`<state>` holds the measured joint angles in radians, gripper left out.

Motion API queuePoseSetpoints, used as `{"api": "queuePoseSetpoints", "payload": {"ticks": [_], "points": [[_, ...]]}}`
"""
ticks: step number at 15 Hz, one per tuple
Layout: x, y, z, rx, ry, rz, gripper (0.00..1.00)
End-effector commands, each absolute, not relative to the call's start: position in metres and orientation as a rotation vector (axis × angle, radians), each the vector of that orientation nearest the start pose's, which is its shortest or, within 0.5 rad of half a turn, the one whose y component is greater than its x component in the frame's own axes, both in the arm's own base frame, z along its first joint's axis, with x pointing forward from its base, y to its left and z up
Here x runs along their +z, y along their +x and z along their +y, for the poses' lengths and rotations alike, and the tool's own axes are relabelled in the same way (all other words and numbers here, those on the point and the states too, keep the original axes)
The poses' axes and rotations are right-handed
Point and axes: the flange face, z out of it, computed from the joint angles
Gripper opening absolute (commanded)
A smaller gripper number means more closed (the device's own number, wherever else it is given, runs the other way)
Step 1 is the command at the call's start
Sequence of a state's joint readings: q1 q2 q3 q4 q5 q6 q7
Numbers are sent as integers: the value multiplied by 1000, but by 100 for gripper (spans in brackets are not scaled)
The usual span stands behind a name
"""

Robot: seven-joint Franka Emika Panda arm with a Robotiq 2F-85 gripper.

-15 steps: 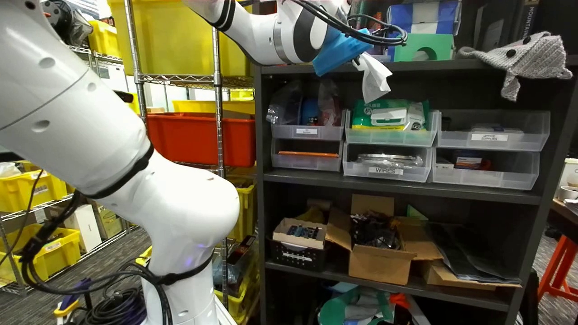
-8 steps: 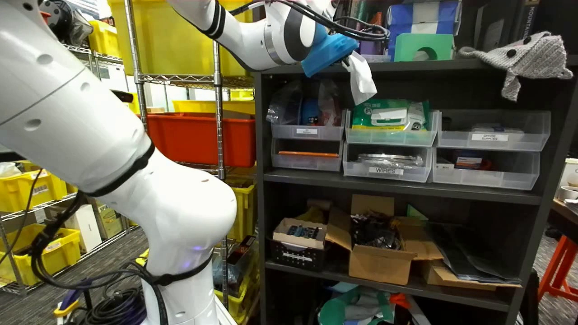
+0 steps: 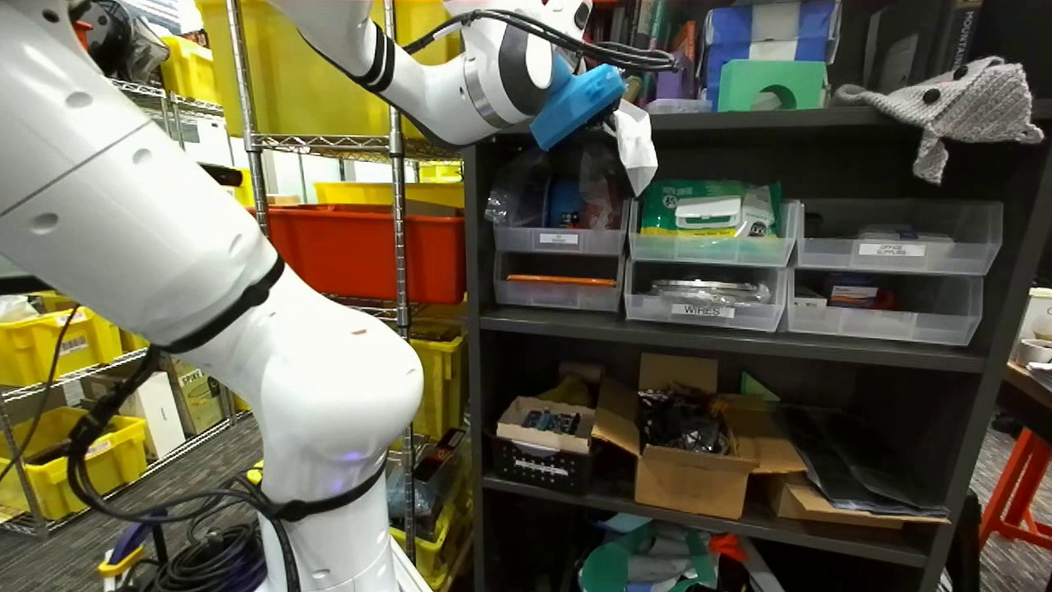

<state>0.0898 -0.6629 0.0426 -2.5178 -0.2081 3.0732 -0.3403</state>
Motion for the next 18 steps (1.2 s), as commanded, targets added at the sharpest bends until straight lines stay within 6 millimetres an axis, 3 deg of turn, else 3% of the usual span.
{"api": "queuePoseSetpoints", "payload": {"ticks": [1,8,12,15,18], "points": [[636,381,89,-1956,-2671,-1018,1],[617,370,123,-2018,-2682,-1144,1],[600,369,140,-1967,-2697,-1236,1],[597,376,127,-1930,-2743,-1178,1],[604,382,92,-1941,-2793,-1004,1]]}}
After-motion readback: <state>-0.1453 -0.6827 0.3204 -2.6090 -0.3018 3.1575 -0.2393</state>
